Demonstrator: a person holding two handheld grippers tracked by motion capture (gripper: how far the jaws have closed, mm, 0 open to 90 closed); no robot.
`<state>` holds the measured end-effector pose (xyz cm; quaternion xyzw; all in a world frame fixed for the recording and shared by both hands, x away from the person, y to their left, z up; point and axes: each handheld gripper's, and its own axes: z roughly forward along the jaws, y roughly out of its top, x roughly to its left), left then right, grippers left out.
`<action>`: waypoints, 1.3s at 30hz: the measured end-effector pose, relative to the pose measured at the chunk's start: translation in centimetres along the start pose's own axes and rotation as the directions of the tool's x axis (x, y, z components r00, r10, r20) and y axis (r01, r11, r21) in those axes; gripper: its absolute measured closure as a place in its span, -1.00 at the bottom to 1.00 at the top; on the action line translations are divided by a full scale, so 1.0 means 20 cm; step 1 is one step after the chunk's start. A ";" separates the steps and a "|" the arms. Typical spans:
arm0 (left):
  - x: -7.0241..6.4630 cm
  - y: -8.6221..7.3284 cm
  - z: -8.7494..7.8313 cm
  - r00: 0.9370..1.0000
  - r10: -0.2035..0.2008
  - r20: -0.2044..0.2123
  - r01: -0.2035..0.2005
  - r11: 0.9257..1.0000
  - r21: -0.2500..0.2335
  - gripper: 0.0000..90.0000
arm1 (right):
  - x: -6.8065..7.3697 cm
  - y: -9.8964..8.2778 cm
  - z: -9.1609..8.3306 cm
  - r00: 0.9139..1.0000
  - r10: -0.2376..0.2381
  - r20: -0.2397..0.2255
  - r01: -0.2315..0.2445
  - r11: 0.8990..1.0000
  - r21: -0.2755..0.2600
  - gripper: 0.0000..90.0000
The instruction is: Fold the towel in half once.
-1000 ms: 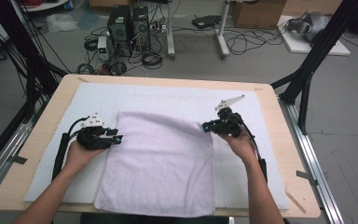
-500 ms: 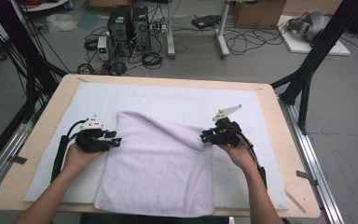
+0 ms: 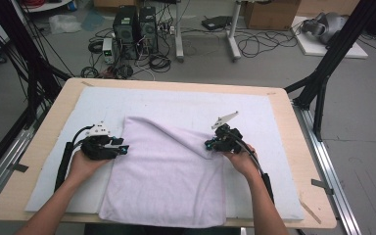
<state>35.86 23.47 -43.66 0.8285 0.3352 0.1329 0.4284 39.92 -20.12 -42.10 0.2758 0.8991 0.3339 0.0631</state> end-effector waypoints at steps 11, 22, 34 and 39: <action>0.00 -0.01 0.02 1.000 0.005 -0.006 -0.005 1.000 0.016 0.27 | -0.03 0.04 -0.06 1.000 0.007 -0.005 -0.007 0.999 -0.032 0.95; 0.00 -0.01 0.03 1.000 0.007 -0.013 -0.007 1.000 0.016 0.26 | -0.27 0.14 -0.11 0.971 0.136 0.195 -0.125 0.990 -0.068 0.91; 0.00 -0.01 0.03 1.000 0.013 -0.016 -0.012 1.000 0.017 0.24 | -0.28 0.12 -0.07 0.977 0.172 0.126 -0.171 0.985 -0.019 0.43; 0.00 -0.01 0.04 1.000 0.013 -0.017 -0.013 1.000 0.019 0.23 | -0.30 0.11 -0.01 0.964 0.174 0.199 -0.181 0.983 0.021 0.57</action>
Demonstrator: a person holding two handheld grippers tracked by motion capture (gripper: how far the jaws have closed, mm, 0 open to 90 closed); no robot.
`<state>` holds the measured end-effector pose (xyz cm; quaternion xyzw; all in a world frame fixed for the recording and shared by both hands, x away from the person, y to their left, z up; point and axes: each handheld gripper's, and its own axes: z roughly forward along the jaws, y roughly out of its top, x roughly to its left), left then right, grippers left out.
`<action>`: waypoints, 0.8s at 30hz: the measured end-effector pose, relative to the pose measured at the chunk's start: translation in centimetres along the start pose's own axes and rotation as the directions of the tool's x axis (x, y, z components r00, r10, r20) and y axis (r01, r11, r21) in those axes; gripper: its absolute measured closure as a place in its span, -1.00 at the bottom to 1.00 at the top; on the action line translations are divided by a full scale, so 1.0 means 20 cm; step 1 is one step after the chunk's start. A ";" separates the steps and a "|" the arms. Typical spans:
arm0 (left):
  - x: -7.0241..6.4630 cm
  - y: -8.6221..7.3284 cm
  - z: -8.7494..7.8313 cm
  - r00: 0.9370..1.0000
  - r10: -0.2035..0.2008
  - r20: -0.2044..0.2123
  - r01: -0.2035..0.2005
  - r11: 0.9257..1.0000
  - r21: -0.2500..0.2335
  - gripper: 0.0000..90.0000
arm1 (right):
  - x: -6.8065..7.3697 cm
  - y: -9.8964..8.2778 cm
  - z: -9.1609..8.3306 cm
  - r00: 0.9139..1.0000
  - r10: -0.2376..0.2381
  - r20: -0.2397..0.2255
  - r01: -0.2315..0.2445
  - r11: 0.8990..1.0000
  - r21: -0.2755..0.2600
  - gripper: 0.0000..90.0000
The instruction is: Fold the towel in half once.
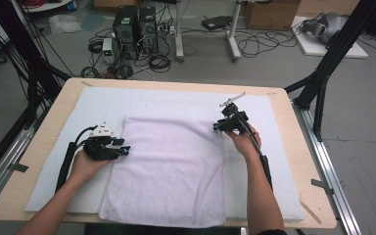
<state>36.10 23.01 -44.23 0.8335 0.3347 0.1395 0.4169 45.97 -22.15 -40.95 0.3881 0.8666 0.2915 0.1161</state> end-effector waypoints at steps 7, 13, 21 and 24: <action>0.00 0.00 -0.01 1.000 0.001 0.002 -0.001 1.000 -0.013 0.23 | -0.04 -0.05 0.00 0.998 0.048 0.032 -0.047 0.998 -0.032 0.64; 0.00 0.01 -0.03 1.000 0.003 -0.011 -0.003 1.000 -0.025 0.24 | 0.05 -0.08 -0.09 0.998 0.007 -0.066 -0.014 0.994 -0.108 0.63; 0.00 0.00 0.03 0.999 0.004 -0.032 -0.004 1.000 0.008 0.26 | 0.12 -0.16 0.03 0.994 -0.001 -0.109 -0.006 0.998 -0.063 0.61; 0.01 0.00 0.04 0.999 0.000 -0.038 0.000 1.000 0.007 0.27 | 0.10 -0.17 0.03 0.995 0.014 -0.099 -0.021 0.997 -0.078 0.63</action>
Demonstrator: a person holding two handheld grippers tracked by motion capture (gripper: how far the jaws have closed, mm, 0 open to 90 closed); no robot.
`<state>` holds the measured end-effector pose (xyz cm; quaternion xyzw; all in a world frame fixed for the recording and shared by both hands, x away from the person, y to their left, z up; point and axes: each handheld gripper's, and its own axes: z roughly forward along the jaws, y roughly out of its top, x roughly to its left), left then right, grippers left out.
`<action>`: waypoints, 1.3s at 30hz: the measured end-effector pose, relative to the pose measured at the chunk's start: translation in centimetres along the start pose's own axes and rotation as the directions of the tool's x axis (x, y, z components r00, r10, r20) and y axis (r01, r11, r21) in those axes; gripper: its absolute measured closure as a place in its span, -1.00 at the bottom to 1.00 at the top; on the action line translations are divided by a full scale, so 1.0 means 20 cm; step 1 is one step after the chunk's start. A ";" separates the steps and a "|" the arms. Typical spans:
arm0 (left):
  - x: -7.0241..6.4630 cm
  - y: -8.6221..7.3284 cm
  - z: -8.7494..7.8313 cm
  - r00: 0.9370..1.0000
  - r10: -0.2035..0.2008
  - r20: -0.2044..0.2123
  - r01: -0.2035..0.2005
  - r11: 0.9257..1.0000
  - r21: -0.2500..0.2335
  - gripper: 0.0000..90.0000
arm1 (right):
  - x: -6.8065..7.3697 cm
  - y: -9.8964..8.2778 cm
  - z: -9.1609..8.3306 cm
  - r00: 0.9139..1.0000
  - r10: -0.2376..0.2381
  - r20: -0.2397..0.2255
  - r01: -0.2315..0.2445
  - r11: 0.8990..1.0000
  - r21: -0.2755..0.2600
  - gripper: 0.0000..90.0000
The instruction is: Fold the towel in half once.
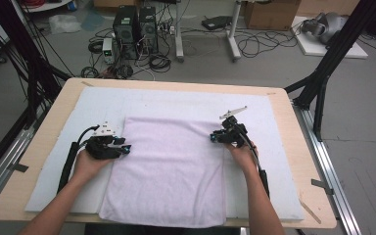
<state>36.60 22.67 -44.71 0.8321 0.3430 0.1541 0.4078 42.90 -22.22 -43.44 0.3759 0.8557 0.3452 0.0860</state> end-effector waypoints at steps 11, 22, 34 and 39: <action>0.02 0.05 -0.05 0.999 -0.032 -0.020 0.031 0.999 -0.030 0.20 | 0.05 -0.02 -0.08 1.000 -0.013 0.000 0.013 0.999 -0.049 0.32; 0.05 0.13 -0.09 0.998 -0.052 -0.038 0.048 0.995 -0.082 -0.01 | 0.10 0.01 -0.12 0.999 -0.027 -0.038 0.022 0.993 -0.116 0.04; 0.05 0.13 -0.08 0.998 -0.058 -0.030 0.056 0.995 -0.082 -0.03 | 0.15 0.04 -0.15 0.997 -0.051 -0.048 0.046 0.992 -0.115 -0.15; 0.05 0.13 -0.08 0.998 -0.059 -0.025 0.057 0.995 -0.081 -0.03 | 0.16 0.04 -0.15 0.997 -0.055 -0.049 0.050 0.993 -0.109 -0.19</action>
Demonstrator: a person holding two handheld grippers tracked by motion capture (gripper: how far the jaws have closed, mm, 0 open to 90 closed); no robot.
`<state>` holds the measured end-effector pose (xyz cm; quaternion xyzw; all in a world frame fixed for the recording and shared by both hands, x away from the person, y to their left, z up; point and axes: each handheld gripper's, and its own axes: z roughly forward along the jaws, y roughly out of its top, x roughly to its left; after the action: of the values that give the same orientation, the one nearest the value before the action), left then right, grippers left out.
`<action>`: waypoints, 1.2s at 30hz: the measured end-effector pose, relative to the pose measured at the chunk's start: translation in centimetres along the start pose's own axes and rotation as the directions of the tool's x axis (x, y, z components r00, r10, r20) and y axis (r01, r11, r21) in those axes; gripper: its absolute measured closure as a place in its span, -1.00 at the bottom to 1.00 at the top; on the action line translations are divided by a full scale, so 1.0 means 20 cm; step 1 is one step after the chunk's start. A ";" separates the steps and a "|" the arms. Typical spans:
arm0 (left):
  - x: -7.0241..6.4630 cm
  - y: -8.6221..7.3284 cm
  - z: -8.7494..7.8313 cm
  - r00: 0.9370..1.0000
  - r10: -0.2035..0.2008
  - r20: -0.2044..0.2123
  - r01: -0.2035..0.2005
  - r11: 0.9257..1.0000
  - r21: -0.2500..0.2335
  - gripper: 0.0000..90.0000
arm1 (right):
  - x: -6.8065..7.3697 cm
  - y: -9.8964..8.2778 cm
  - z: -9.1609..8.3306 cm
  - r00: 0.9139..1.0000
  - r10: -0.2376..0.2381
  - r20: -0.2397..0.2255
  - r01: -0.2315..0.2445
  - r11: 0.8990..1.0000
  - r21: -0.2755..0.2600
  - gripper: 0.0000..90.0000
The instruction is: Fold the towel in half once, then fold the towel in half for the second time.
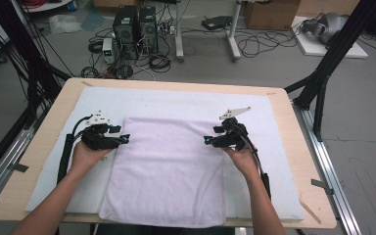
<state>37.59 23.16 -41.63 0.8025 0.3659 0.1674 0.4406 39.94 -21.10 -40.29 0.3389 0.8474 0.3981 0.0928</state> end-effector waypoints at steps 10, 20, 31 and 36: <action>0.00 0.00 0.01 1.000 0.007 0.008 -0.007 1.000 -0.003 -0.03 | 0.02 0.01 0.01 1.000 -0.017 0.001 0.017 1.000 0.001 -0.21; 0.03 0.05 0.01 1.000 -0.006 -0.008 0.006 1.000 -0.012 0.00 | -0.03 0.02 0.00 1.000 0.012 0.022 -0.012 1.000 0.007 -0.20; 0.17 0.06 0.11 0.995 -0.056 -0.083 0.061 0.997 0.053 0.03 | -0.20 0.01 0.05 0.992 0.076 0.103 -0.082 0.995 0.052 -0.10; 0.19 0.02 0.18 0.991 -0.073 -0.115 0.084 0.992 0.095 0.03 | -0.25 -0.03 0.11 0.985 0.079 0.156 -0.097 0.989 0.111 -0.07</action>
<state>42.52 23.75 -43.44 0.7979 0.4290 0.1760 0.3851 44.33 -23.28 -42.69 0.4103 0.8440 0.3242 0.1189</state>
